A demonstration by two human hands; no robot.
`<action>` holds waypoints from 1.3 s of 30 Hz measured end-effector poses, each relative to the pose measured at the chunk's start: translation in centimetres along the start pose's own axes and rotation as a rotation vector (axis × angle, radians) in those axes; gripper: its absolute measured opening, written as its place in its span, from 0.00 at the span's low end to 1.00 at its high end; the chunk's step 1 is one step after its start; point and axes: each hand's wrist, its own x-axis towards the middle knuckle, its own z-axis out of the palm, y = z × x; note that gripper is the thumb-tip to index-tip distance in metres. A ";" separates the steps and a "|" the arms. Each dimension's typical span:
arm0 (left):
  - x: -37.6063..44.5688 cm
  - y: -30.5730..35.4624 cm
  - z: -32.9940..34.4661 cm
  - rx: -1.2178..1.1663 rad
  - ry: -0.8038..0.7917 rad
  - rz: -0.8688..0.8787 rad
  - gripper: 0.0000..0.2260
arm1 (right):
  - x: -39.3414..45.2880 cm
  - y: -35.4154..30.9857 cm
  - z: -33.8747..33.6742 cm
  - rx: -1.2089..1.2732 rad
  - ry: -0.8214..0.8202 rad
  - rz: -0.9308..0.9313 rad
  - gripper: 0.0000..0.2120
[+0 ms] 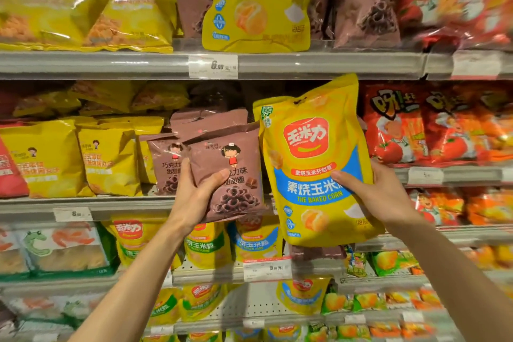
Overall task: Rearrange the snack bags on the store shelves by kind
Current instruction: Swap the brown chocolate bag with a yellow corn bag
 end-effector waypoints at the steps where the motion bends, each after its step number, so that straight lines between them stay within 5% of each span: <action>1: 0.2 -0.1 0.5 0.008 -0.009 0.001 0.37 | -0.1 0.2 -0.1 -0.003 0.018 -0.002 0.15; 4: 0.7 0.0 2.0 0.051 -0.021 0.037 0.27 | 0.0 0.6 -0.3 -0.002 0.055 0.004 0.18; 11: 2.3 -0.3 3.2 0.157 -0.037 0.037 0.23 | 0.6 0.8 -0.2 0.029 0.065 0.001 0.18; 17: 1.8 -1.2 3.0 0.362 0.033 0.086 0.50 | 1.1 1.1 -0.1 0.033 0.093 -0.014 0.17; 20: 1.4 -2.0 3.3 0.472 0.159 0.187 0.45 | 1.3 1.4 -0.1 0.045 0.092 -0.006 0.15; 24: 0.9 -2.1 3.8 0.311 0.222 0.159 0.40 | 1.5 1.4 -0.1 0.043 0.099 -0.002 0.18; 30: 1.6 -2.3 3.8 0.194 0.060 0.040 0.28 | 1.7 1.3 -0.4 0.064 0.093 -0.013 0.16; 39: 2.2 -1.3 2.8 0.203 -0.046 0.006 0.24 | 1.8 1.5 -0.3 0.059 0.070 -0.008 0.13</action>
